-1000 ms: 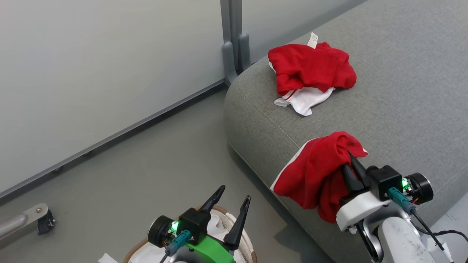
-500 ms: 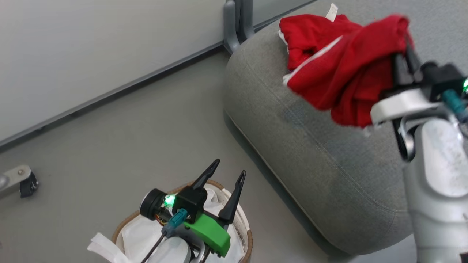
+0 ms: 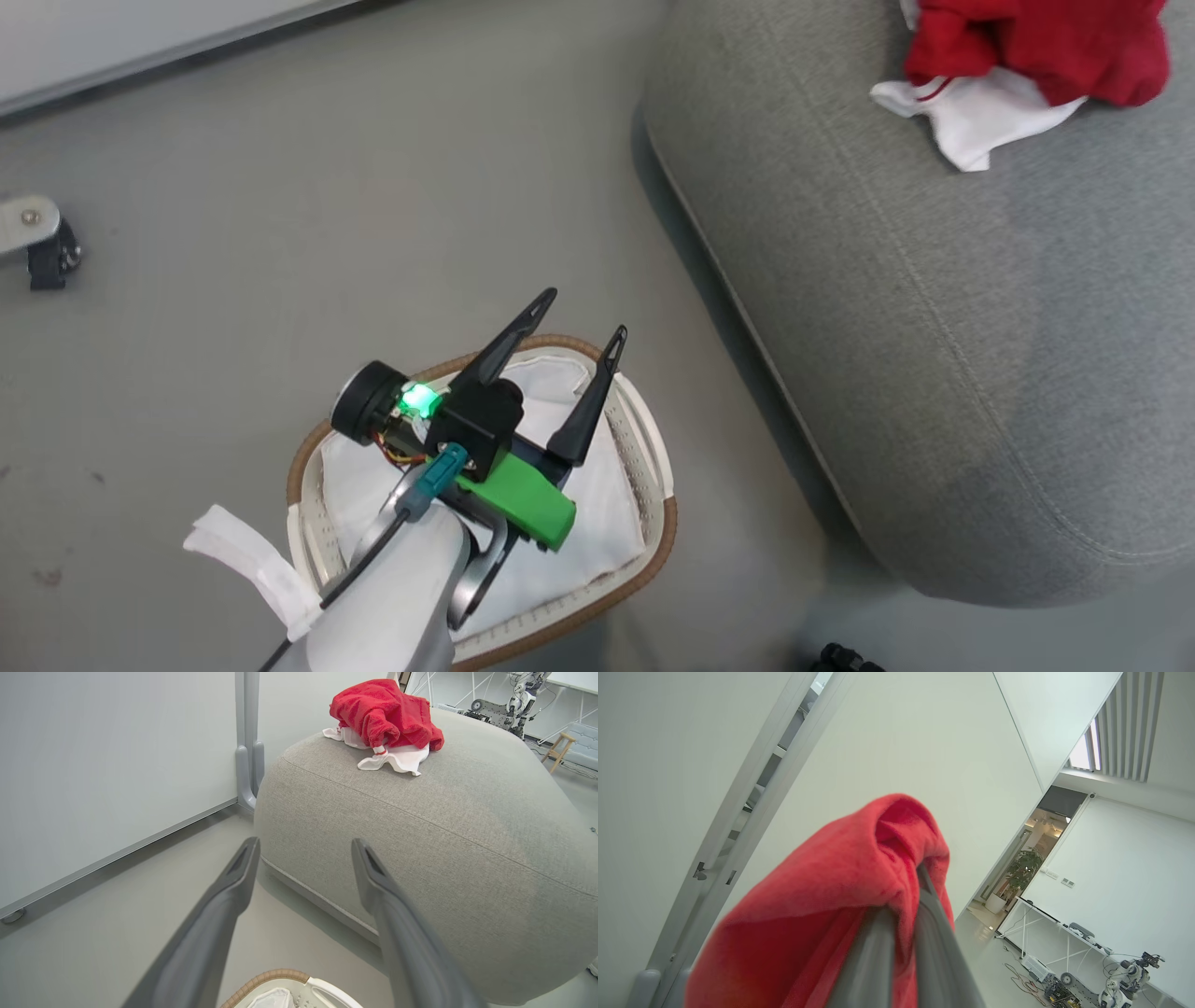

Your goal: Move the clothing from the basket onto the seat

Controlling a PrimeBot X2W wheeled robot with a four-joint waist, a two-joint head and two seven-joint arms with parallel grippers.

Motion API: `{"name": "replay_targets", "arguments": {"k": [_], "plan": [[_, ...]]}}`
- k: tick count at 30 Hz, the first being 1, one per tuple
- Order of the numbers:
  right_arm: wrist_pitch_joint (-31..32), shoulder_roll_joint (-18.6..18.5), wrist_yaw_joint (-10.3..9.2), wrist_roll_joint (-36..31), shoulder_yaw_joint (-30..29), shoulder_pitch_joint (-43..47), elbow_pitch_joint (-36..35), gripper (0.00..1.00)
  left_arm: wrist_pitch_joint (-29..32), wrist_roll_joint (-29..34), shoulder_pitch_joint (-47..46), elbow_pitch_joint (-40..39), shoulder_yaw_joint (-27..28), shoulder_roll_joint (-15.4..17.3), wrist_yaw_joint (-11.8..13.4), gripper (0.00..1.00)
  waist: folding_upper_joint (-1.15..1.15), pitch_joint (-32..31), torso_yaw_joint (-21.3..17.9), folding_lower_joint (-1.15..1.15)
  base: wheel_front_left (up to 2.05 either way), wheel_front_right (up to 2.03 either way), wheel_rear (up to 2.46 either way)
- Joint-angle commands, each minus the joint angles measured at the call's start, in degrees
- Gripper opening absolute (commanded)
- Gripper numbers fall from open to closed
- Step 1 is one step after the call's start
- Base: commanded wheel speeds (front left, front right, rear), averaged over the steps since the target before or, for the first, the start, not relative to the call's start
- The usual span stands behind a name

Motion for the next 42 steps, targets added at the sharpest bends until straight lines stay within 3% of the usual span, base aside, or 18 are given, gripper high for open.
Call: {"name": "replay_targets", "arguments": {"k": [1,5,8,21,29,31,32,33,34,42], "plan": [[0.44,-0.81,-0.06,-0.73,-0.02,-1.73,1.65,0.00,-0.02,0.65,-1.79,-0.50,0.53,0.51,-0.16,1.00,0.00,9.08,7.47,-0.01,0.00,0.00,0.00],[1.60,-4.78,-0.07,-2.07,-0.79,-5.75,6.86,0.00,-0.01,0.79,-4.08,-1.93,2.27,0.69,0.18,1.00,0.00,13.24,8.90,-0.01,0.00,0.00,0.00],[1.10,-5.51,-0.07,-3.80,-1.36,-6.82,10.08,0.00,-0.01,1.23,-4.89,-2.48,3.12,0.96,0.21,1.00,0.00,15.77,9.49,-0.01,0.00,0.00,0.00],[-2.12,-0.64,-0.07,-9.18,-6.43,2.16,21.24,0.00,-0.01,3.00,-5.26,-1.59,4.07,0.85,0.28,1.00,0.00,18.33,8.42,-0.01,0.00,0.00,0.00],[-2.35,2.70,-0.07,-8.22,-6.09,6.62,18.35,0.00,-0.01,3.17,-3.71,-1.06,4.41,1.02,0.18,1.00,0.00,15.82,6.82,-0.01,0.00,0.00,0.00],[-2.36,3.23,-0.07,-7.43,-5.50,8.22,16.66,0.16,-0.01,3.06,-3.31,-0.95,4.40,0.96,0.15,1.00,0.00,14.92,6.51,-0.01,0.00,0.00,0.00],[-2.36,3.40,-0.07,-6.94,-5.23,9.13,15.90,0.41,-0.01,2.95,-3.05,-0.80,4.39,0.95,0.13,1.00,0.00,14.42,6.38,-0.01,0.00,0.00,0.00],[-2.36,3.59,-0.07,-6.55,-5.15,9.90,15.36,0.48,-0.01,2.87,-2.91,-0.67,4.39,0.95,0.11,1.00,0.00,13.90,6.29,-0.01,0.00,0.00,0.00],[-2.37,3.84,-0.07,-6.15,-4.93,10.82,14.94,1.00,-0.01,2.76,-2.70,-0.56,4.36,0.94,0.09,1.00,0.00,13.24,6.21,-0.01,0.00,0.00,0.00],[-2.38,4.47,-0.07,-3.68,-3.37,18.17,13.51,1.00,-0.01,1.37,-0.07,-0.36,5.62,0.10,0.02,1.00,0.00,5.69,6.30,-0.01,0.00,0.00,0.00]]}}
